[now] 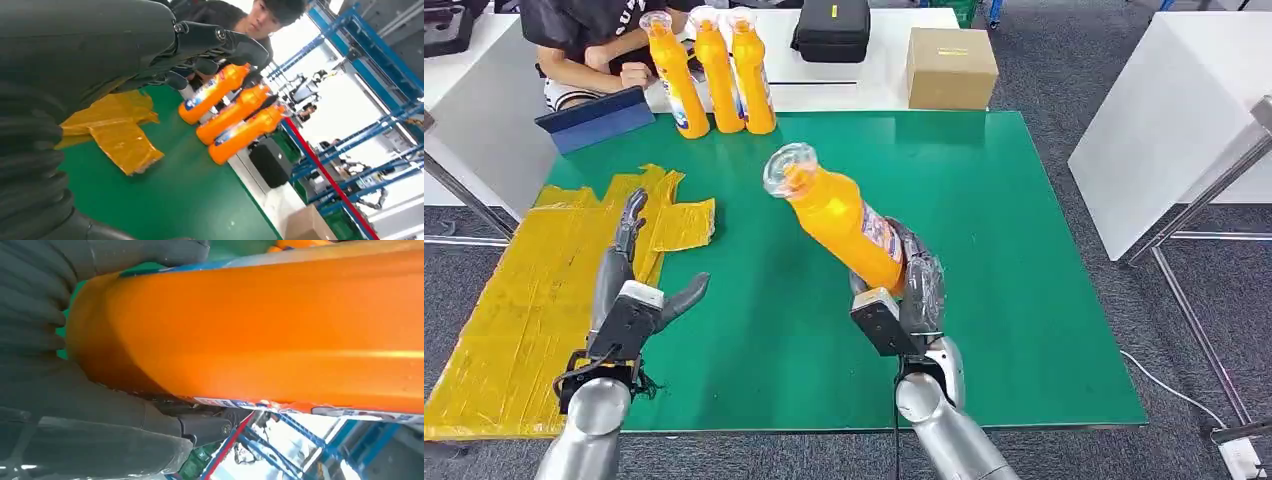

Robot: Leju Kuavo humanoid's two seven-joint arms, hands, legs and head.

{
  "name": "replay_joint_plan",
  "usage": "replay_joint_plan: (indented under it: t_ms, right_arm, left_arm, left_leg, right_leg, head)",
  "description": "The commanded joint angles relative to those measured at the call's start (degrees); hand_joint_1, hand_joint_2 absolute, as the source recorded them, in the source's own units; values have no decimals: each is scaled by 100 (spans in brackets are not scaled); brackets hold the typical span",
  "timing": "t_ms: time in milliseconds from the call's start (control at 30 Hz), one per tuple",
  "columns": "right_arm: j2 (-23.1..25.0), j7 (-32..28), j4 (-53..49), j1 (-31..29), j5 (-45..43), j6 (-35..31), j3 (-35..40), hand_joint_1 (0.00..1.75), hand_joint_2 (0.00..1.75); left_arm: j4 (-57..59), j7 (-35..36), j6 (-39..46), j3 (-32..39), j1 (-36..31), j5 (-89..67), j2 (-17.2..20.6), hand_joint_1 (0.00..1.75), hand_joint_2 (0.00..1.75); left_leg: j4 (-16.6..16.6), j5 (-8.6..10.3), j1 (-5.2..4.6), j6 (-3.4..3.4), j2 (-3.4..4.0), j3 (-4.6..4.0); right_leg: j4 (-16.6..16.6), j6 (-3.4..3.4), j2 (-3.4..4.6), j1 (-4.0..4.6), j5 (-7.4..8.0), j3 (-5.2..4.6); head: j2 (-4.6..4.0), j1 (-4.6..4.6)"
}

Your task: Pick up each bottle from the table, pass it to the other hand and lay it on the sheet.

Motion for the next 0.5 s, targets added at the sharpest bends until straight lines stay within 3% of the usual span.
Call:
replay_joint_plan:
  t_ms: [33, 200, 333, 500]
  right_arm:
    - [82, -62, 76, -193, -130, -43, -219, 175, 175]
    - [111, -210, 99, -221, -493, 26, -207, 175, 175]
    - [314, -631, 829, -721, -1946, 669, -145, 175, 175]
    - [349, -1318, 1212, -1038, -2217, 427, 99, 175, 175]
  left_arm:
    - [540, 56, -33, -177, -381, -6, 21, 0, 175]
    - [565, 74, -68, -249, -418, -16, 69, 0, 175]
    - [1137, 238, -500, -766, -971, 286, 137, 0, 175]
    - [1904, 192, -1132, -1162, -1506, 1212, 181, 0, 175]
  left_leg:
    - [-1, -3, 1, -10, -4, 7]
    - [1, -7, 3, -16, -10, 12]
    - [5, -2, 1, -13, -11, -2]
    - [1, 3, 2, -13, -15, 0]
  right_leg:
    - [-1, -2, -9, 0, -5, 10]
    - [-1, -4, -15, 3, -10, 17]
    - [5, -3, -14, 1, -5, 7]
    - [1, -4, -18, 1, -2, 10]
  head:
    - [0, 0]
    - [0, 0]
    - [0, 0]
    - [0, 0]
